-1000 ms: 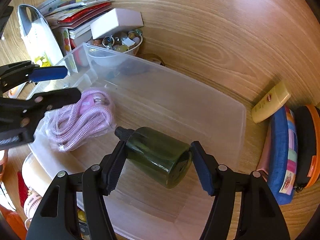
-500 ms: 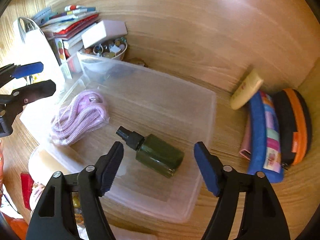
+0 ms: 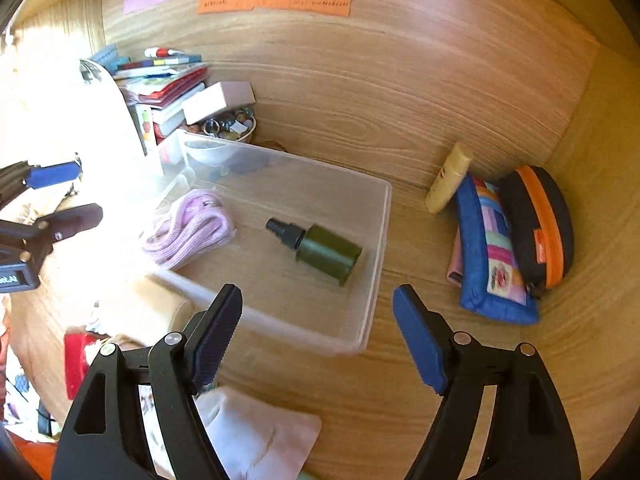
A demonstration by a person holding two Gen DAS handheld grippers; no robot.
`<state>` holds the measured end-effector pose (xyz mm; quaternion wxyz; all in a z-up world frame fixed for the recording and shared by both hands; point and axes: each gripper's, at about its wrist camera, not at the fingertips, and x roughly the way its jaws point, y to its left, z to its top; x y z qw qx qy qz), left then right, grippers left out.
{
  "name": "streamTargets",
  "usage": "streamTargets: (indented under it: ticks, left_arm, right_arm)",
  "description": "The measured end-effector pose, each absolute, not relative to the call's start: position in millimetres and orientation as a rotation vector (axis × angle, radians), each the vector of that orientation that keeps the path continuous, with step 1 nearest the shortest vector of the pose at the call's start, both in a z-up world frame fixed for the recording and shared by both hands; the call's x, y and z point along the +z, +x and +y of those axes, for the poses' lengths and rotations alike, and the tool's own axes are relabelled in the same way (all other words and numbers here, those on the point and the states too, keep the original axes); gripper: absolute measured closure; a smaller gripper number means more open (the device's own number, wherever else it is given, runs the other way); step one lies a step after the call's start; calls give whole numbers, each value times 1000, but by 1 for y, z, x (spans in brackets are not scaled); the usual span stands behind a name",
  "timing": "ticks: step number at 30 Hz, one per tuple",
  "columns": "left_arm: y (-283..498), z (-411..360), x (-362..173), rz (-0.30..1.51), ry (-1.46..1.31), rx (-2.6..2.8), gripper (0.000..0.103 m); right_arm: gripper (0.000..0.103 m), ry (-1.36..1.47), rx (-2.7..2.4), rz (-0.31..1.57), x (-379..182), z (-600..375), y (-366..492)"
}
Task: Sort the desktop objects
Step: 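Carry the spray bottle and rope bag into the clear box and release both, then grasp the cream plastic tub with the left gripper while the right gripper grasps the white pouch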
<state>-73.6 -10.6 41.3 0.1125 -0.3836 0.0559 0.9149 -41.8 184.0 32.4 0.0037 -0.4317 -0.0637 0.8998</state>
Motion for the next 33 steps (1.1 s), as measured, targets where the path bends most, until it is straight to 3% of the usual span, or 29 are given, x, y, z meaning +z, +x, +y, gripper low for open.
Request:
streamTargets:
  ticks: [4,8,15,23,33]
  left_arm:
    - [-62,-7,36,185,-1142,2668,21]
    - [-56,-1,24,170,-1189,2614,15]
    - [-54,16,5,144,-1263,2535,15]
    - [-55,33,-18,151,-1351,2452,15]
    - [-67,50,-40,135,-1439,2386,15]
  right_arm:
    - [21,-1332,2833,-181,33,182,-22]
    - [21,-1311,2845,-167,29,181,1]
    - [21,-1396,2878,-55,12,175,23]
    - [21,-1416,2874,-212,-11,152,50]
    - [21,-1455,2894,-146,-14,161,77]
